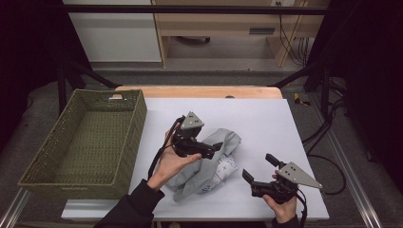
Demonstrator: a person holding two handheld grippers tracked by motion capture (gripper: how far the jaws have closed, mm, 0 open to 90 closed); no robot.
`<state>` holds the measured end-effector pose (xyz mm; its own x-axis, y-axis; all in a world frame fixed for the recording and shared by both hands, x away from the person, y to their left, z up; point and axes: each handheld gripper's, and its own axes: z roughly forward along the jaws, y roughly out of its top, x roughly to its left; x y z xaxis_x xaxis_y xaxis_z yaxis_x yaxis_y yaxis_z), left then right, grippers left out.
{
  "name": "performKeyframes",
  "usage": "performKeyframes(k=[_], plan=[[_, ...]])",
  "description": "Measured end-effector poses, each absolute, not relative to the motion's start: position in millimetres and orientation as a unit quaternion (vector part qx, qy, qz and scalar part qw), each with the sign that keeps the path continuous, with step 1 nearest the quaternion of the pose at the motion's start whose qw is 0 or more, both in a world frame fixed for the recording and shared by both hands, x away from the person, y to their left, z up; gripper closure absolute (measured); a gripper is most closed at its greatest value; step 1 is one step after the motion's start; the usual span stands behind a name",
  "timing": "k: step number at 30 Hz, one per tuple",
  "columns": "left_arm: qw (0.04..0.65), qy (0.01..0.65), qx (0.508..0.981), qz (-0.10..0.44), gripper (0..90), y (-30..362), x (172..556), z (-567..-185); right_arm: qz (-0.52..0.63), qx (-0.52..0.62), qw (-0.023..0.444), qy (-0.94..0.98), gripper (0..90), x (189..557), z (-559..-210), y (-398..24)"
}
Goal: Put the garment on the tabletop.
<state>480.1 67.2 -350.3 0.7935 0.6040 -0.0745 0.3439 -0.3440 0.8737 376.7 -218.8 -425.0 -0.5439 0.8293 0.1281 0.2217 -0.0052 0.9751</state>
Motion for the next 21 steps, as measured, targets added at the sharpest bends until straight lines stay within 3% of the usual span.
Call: performKeyframes(k=[21], plan=[[0.55,0.289,0.771,0.138,4.1,131,439,-373,0.582,0.406,0.257,0.656,0.2,378,-425,-220]])
